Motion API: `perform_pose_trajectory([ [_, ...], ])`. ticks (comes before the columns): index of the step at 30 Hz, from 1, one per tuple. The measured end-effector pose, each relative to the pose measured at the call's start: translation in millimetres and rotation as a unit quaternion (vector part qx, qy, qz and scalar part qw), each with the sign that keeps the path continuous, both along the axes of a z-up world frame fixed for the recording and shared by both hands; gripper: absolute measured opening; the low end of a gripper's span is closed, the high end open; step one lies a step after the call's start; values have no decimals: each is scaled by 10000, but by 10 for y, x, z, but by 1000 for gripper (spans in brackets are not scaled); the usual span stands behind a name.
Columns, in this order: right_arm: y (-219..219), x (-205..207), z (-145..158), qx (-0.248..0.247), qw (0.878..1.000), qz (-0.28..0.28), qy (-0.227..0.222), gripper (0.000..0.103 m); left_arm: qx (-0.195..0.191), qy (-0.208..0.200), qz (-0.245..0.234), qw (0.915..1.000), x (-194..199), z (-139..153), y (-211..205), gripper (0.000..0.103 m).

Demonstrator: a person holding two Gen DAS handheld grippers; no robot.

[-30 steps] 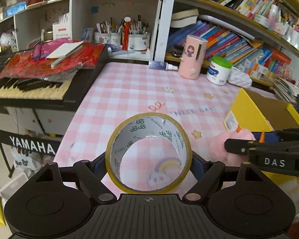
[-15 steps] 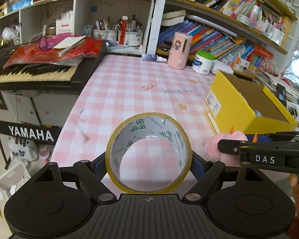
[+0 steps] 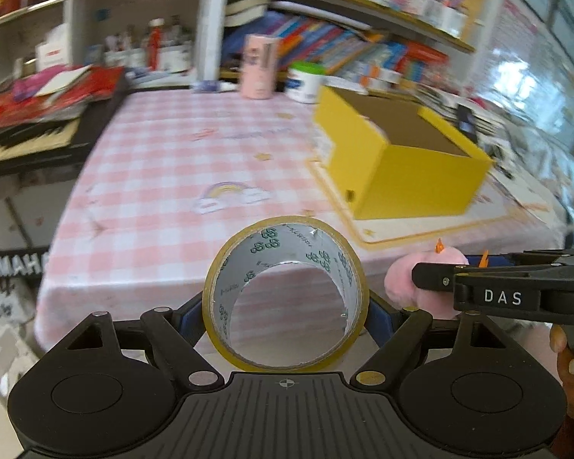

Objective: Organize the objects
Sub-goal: 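Carry the tape roll and pom-pom with both tools over the yellow box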

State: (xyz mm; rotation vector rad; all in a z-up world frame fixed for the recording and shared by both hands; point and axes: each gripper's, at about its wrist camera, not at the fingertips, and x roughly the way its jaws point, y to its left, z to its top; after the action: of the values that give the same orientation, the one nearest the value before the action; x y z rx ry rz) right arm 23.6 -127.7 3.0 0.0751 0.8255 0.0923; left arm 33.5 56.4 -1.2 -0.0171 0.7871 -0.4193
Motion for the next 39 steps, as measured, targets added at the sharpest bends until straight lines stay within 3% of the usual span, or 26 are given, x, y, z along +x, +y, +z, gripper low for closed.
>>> perform_pose_trajectory([
  [10, -509, -388, 61, -130, 9949, -1002, -76, 47, -90, -114, -919, 9957, -25, 17, -567, 83],
  [17, -798, -496, 52, -106, 9904, -1377, -53, 47, -57, -115, -1230, 9923, 10, 21, -852, 83],
  [25, -1019, -395, 51, -55, 9891, -1469, -39, 47, 3, -208, -1275, 9916, 124, 47, -1067, 83],
  [30, -1167, -248, 86, -39, 9888, -1484, -132, 47, -32, -491, -1287, 9905, 249, 181, -1224, 83],
  [39, -1531, 251, 531, -188, 9861, -1285, -1037, 47, 2, -1193, -1130, 9864, 730, 526, -1660, 83],
])
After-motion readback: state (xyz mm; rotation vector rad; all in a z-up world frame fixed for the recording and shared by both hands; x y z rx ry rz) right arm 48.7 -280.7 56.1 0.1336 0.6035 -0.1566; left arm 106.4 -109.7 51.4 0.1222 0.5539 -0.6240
